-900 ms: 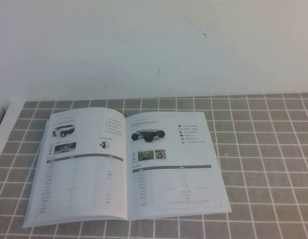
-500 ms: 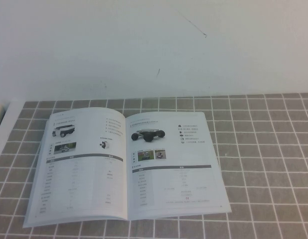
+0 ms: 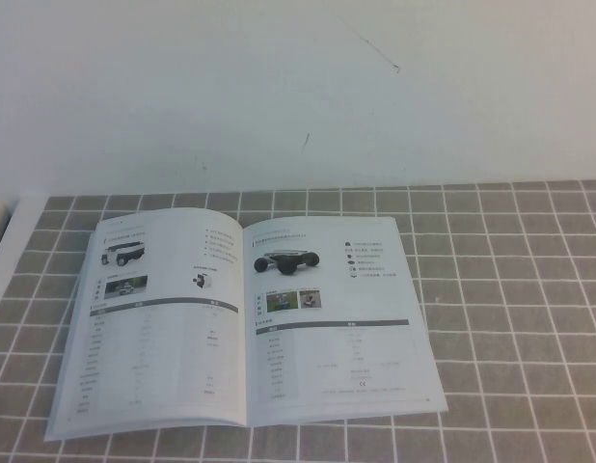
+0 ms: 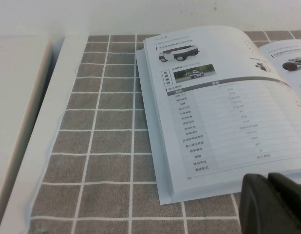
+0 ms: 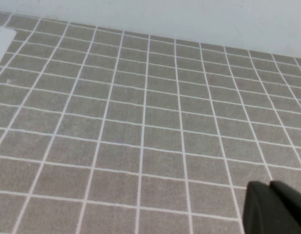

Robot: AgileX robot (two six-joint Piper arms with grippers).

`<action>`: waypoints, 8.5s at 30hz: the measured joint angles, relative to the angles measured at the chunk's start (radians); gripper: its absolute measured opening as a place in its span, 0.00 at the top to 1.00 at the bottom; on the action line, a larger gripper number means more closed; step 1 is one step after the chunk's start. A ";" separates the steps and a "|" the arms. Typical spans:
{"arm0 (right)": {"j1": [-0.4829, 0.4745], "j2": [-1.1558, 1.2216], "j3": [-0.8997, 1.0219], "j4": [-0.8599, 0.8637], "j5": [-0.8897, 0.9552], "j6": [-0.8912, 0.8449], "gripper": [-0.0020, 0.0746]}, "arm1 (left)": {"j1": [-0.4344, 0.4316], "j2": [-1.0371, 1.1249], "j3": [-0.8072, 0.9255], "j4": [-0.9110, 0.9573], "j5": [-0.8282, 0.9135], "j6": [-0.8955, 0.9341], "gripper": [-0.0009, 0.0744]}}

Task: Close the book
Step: 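Close the open booklet and leave it lying on the table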

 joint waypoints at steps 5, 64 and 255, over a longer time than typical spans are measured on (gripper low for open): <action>0.000 0.000 0.000 0.000 0.000 0.000 0.98 | 0.000 0.000 0.000 0.000 0.000 0.000 0.99; 0.000 0.000 -0.088 0.000 -0.804 0.274 0.98 | 0.000 -0.002 -0.010 0.016 -0.892 0.097 0.99; 0.358 1.131 -1.153 -0.118 0.656 -0.218 0.98 | 0.100 0.893 -0.999 -0.189 0.330 0.285 0.99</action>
